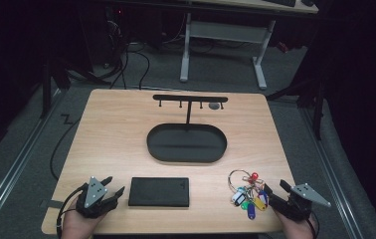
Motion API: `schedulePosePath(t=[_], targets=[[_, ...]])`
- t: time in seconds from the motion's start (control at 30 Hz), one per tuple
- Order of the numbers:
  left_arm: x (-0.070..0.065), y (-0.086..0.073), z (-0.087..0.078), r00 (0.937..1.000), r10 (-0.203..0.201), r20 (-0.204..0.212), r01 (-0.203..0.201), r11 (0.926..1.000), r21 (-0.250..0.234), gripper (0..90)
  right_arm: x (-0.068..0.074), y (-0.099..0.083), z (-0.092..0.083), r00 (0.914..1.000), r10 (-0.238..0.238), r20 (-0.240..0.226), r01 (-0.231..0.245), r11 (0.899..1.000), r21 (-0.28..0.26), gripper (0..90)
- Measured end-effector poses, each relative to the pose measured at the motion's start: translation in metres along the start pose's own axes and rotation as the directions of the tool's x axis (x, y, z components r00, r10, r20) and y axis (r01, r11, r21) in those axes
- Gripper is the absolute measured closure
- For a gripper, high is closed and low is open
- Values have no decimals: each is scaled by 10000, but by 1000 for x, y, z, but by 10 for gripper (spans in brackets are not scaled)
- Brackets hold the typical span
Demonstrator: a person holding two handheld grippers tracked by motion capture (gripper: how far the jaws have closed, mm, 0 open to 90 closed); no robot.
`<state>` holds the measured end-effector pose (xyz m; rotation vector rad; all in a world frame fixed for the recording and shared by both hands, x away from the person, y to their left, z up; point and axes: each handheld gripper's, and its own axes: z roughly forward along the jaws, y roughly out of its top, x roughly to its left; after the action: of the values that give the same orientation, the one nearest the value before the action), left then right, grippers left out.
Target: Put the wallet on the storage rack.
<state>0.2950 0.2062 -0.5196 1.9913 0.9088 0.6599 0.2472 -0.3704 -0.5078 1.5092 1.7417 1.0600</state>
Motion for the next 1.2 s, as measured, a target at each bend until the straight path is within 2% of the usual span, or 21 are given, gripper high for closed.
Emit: schedulePosePath(t=[0.1, 0.2, 0.3, 0.43, 0.6, 0.7, 0.8, 0.9, 1.0, 1.1, 1.2], targets=[[-3, 1, 2, 9999, 97, 82, -97, 9999, -35, 440, 2, -6, 0, 9998, 147, -136, -145, 9998, 150, 316], [-7, 2, 5, 9994, 284, 192, -285, 9996, 45, 447, 5, -7, -1, 9997, -227, -50, 228, 9997, 133, 325], [-8, 2, 8, 9992, 327, 233, -332, 9993, 191, 457, 4, -7, -1, 9998, 10, -200, -11, 10000, -31, 334], [-5, 2, 6, 9997, 123, 207, -126, 9998, 120, 497, 4, -6, -1, 9999, 6, -131, -9, 9997, -238, 347], [-5, 0, 3, 9993, 141, 334, -144, 9999, 95, 573, 5, -4, 3, 9995, 238, -190, -243, 9994, -239, 388], [-5, 0, 3, 9989, 103, 450, -107, 9999, 91, 576, 6, -3, 5, 9998, -9, -221, 4, 9997, -225, 397], [-6, 0, 4, 9982, -190, 568, 175, 9995, 277, 548, 7, -3, 8, 9992, -25, -389, 22, 10000, -80, 406], [-7, 3, -1, 9983, -196, 549, 196, 9998, 3, 549, 8, -2, 9, 9987, -106, -497, 108, 9999, 37, 408], [-10, 7, -3, 9968, -262, 756, 282, 9993, -252, 541, 9, -2, 10, 9979, -190, -611, 204, 9995, 232, 402], [-15, 9, -3, 9950, -61, 996, 77, 9998, -159, 527, 9, -2, 11, 9969, -356, -702, 384, 9986, 377, 382], [-22, 12, -1, 9939, 199, 1084, -211, 9997, 94, 507, 9, -1, 11, 9972, -333, -672, 368, 9980, 506, 355]])
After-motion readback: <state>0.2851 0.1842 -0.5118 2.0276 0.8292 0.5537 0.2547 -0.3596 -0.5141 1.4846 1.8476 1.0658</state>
